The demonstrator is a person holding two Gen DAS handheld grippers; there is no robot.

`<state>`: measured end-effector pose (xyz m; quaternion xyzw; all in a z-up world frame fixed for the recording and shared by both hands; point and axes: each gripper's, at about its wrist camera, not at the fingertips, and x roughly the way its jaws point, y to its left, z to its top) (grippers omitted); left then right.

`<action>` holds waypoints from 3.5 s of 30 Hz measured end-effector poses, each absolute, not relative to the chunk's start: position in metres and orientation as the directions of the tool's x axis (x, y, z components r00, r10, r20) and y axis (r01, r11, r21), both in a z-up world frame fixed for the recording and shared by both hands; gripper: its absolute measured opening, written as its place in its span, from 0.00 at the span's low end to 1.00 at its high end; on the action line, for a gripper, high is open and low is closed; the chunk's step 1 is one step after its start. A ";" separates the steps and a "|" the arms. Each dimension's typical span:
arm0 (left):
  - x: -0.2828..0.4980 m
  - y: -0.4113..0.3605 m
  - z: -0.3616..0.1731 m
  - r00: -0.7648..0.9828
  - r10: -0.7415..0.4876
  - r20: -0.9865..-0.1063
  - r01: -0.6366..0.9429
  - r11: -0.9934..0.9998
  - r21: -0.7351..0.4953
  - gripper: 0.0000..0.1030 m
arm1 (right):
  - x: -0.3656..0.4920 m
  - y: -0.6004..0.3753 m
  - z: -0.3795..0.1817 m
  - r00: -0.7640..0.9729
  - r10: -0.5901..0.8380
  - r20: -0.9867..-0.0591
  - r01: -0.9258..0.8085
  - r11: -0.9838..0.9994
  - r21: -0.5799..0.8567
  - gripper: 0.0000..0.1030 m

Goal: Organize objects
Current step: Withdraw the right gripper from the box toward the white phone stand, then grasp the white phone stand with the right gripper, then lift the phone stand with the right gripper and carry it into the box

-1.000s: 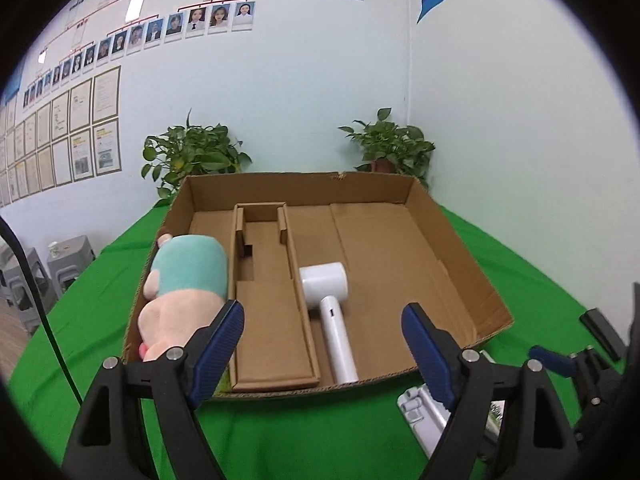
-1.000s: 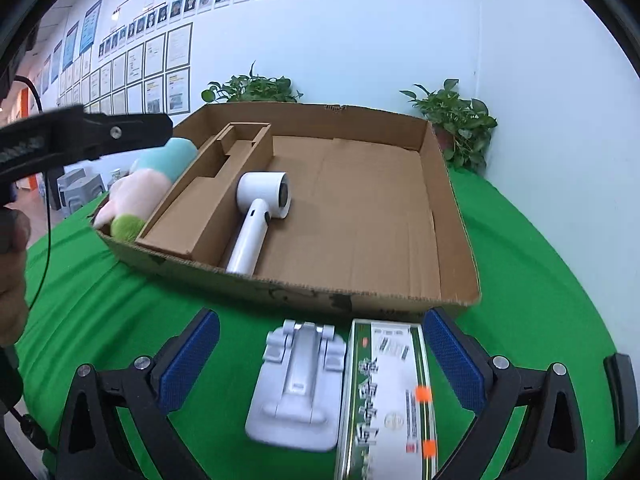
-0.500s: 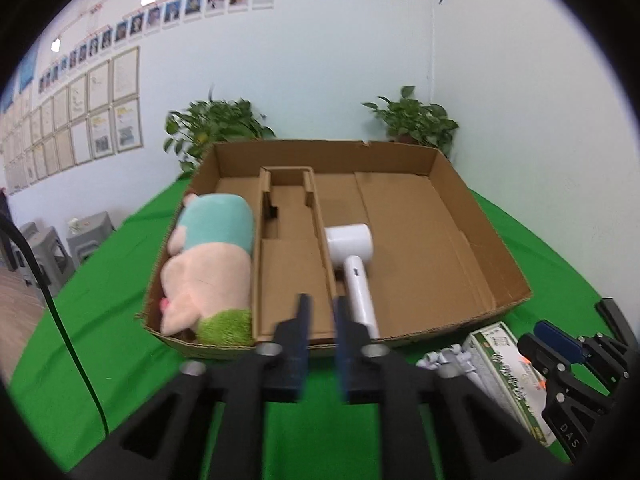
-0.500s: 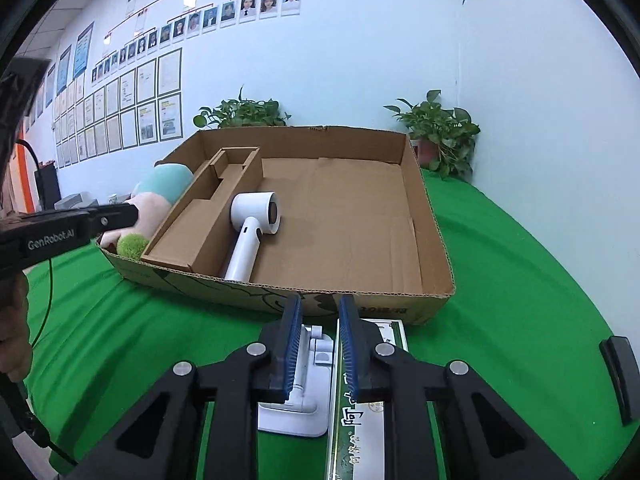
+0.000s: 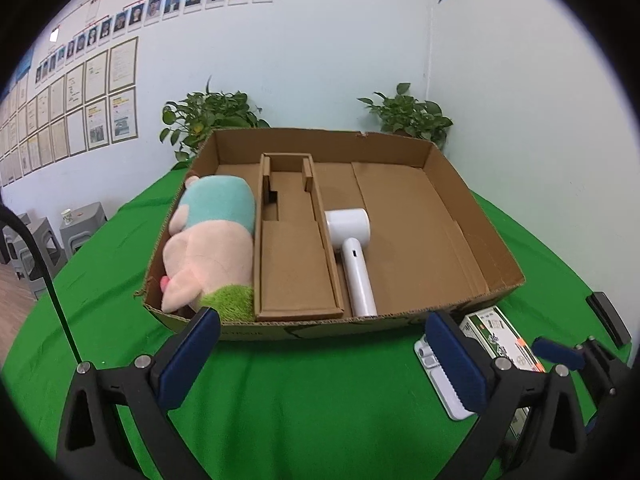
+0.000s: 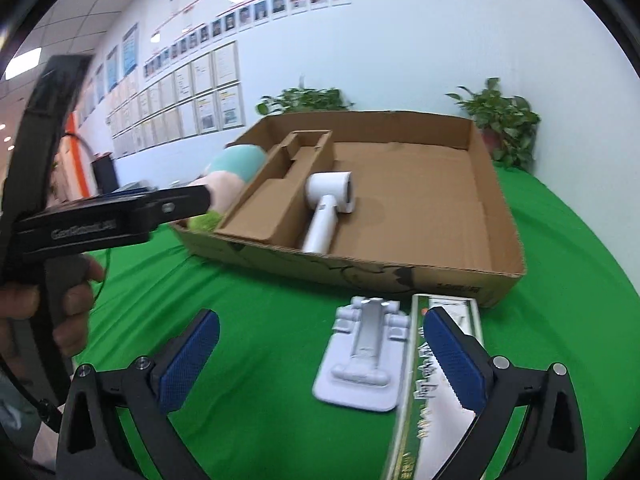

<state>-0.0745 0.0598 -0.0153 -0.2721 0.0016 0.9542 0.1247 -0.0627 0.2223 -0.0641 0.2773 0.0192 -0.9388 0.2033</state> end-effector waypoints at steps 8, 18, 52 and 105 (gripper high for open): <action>-0.079 0.068 -0.043 -0.722 0.310 -0.619 -0.309 -0.944 -0.112 0.99 | -0.067 0.197 -0.101 -0.618 -0.467 -0.632 0.475 -0.863 0.172 1.00; -0.079 0.070 -0.058 -0.700 0.285 -0.655 -0.287 -0.952 -0.107 0.99 | -0.110 0.230 -0.124 -0.632 -0.256 -0.732 0.292 -0.953 0.081 0.99; -0.090 0.086 -0.085 -0.532 0.446 -0.720 -0.391 -0.883 -0.259 0.99 | -0.084 0.200 -0.115 -0.594 -0.288 -0.751 0.353 -0.932 0.078 0.95; -0.076 0.082 -0.091 -0.360 0.666 -0.653 -0.395 -0.743 -0.540 0.22 | -0.066 0.182 -0.100 -0.530 -0.492 -0.691 0.431 -0.858 0.281 0.45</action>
